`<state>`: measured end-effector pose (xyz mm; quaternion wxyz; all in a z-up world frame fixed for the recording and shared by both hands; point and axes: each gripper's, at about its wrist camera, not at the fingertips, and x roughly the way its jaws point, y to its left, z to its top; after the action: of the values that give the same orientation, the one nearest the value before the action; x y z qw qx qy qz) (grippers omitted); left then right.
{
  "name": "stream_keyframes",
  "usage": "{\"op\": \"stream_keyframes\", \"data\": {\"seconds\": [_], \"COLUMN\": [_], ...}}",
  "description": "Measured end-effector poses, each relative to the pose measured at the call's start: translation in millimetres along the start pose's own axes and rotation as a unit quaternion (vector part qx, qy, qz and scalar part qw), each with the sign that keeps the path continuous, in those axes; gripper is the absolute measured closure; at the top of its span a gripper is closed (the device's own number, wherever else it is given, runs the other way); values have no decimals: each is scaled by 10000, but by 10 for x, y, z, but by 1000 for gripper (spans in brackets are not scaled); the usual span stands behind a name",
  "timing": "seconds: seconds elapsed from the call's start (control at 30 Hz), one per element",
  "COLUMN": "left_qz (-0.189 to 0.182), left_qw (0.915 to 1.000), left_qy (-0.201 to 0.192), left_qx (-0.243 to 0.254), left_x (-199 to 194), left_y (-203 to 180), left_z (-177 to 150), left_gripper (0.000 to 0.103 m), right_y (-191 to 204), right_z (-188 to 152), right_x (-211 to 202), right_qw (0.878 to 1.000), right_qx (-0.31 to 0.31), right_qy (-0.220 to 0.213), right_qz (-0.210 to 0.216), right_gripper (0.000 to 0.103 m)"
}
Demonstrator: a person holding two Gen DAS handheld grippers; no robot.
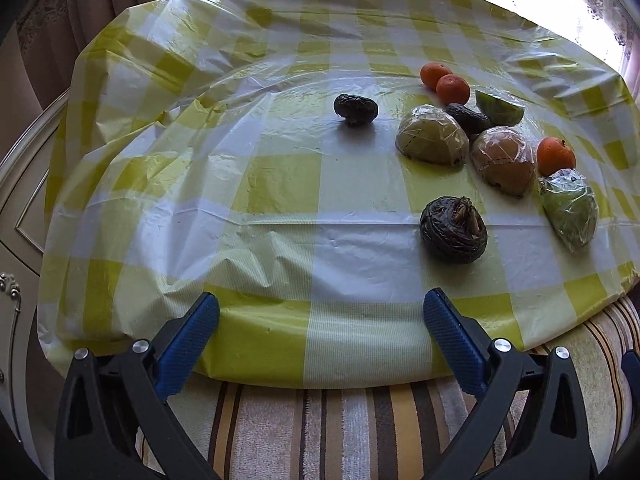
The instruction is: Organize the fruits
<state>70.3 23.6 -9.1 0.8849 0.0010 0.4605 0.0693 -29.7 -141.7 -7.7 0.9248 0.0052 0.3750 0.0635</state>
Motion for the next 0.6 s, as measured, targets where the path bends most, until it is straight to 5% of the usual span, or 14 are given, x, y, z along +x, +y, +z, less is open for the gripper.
{"op": "stream_keyframes", "data": {"seconds": [0.6], "left_qz": [-236], "left_qw": [9997], "left_qy": [61], "left_qx": [-78], "left_x": [23], "left_y": [14], "left_z": [-6], "left_gripper": [4], "right_y": [9], "right_z": [4], "right_x": [-14], "right_qw": [10000], "right_qx": [-37], "right_qy": [-5], "right_qz": [-42], "right_gripper": [1]}}
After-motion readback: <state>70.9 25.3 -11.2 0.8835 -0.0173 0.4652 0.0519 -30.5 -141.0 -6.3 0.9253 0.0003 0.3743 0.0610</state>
